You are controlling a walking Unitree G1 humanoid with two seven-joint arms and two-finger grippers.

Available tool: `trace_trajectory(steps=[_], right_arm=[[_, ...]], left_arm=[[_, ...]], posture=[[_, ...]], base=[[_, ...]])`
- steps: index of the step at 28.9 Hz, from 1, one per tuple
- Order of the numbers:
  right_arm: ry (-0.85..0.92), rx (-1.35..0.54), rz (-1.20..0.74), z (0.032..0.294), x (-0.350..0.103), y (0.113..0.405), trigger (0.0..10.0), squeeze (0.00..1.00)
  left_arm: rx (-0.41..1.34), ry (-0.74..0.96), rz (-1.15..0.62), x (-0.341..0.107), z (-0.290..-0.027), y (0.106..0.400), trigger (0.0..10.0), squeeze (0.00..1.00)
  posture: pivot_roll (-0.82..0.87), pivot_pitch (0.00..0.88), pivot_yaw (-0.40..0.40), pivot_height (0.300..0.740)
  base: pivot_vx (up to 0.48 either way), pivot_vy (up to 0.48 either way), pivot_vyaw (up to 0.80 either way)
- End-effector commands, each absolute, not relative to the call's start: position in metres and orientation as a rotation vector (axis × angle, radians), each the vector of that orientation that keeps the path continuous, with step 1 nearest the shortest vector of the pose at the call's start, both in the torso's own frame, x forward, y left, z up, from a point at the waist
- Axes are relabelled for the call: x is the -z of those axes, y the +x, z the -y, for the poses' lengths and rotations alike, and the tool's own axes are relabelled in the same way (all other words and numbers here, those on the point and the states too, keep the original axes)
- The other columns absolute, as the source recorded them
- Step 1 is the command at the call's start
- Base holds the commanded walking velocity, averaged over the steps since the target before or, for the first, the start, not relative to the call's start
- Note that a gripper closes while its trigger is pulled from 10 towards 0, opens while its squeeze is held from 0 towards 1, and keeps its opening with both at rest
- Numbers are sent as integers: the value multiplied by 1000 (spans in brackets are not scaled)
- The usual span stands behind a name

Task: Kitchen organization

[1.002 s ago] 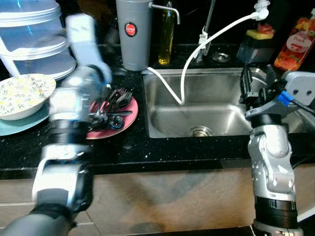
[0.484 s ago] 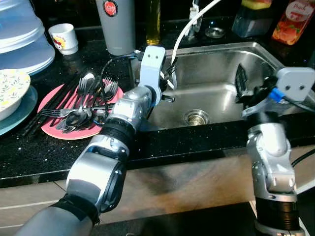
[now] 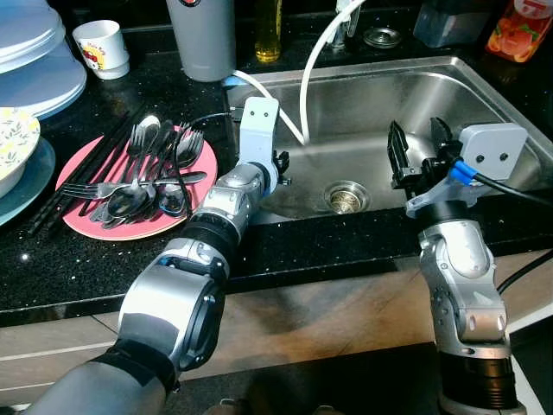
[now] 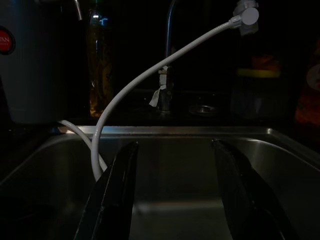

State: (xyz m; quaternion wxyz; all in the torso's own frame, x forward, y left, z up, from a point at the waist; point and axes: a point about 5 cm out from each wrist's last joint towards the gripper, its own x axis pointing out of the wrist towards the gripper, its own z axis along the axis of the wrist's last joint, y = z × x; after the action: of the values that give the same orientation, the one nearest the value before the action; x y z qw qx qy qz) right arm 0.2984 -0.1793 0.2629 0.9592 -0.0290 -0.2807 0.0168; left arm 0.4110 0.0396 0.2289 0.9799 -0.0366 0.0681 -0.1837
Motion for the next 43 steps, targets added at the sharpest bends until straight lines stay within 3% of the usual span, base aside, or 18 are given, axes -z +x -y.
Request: trace_trajectory(steps=[1, 2, 3, 7, 11, 20, 25, 26, 30, 31, 43], right_arm=[[-51, -40, 563, 179, -262, 301, 10000, 0], [-51, -40, 563, 179, -262, 301, 10000, 0], [-49, -42, 567, 178, -262, 302, 10000, 0], [-43, -45, 578, 177, -266, 304, 10000, 0], [-36, -65, 596, 175, -270, 305, 10000, 0], [7, -156, 615, 166, -276, 304, 10000, 0], [5, -172, 610, 164, -274, 307, 10000, 0], [7, -182, 608, 162, -273, 308, 10000, 0], [10, -190, 607, 161, -273, 309, 10000, 0], [10, -192, 608, 161, -273, 310, 10000, 0], [19, -194, 603, 161, -270, 311, 10000, 0]], left_arm=[[393, -89, -118, -237, -49, 414, 10000, 129], [393, -89, -118, -237, -49, 414, 10000, 129], [426, -75, -69, -250, -49, 415, 10000, 0], [464, -43, 78, -297, -64, 416, 10000, 0], [442, 4, 187, -343, -108, 402, 10000, 0], [334, 72, 67, -330, -173, 368, 10000, 0], [249, 58, -45, -316, -189, 355, 10000, 0], [242, 78, -54, -316, -188, 347, 10000, 1000], [242, 85, -64, -316, -186, 342, 10000, 1000], [223, 84, -98, -309, -187, 340, 10000, 0], [116, -27, -282, -257, -191, 355, 10000, 0]], posture=[[41, 187, 33, 740], [41, 187, 33, 740], [47, 183, 27, 740], [58, 168, 19, 740], [77, 148, 17, 740], [115, 133, 11, 740], [127, 132, 7, 740], [138, 124, 2, 740], [140, 120, 3, 740], [142, 116, 9, 740], [135, 118, 5, 740]], base=[[0, 0, 0], [0, 0, 0], [0, 0, 0], [0, 0, 0], [0, 0, 0], [0, 0, 0], [0, 0, 0], [0, 0, 0], [0, 0, 0], [0, 0, 0], [0, 0, 0]])
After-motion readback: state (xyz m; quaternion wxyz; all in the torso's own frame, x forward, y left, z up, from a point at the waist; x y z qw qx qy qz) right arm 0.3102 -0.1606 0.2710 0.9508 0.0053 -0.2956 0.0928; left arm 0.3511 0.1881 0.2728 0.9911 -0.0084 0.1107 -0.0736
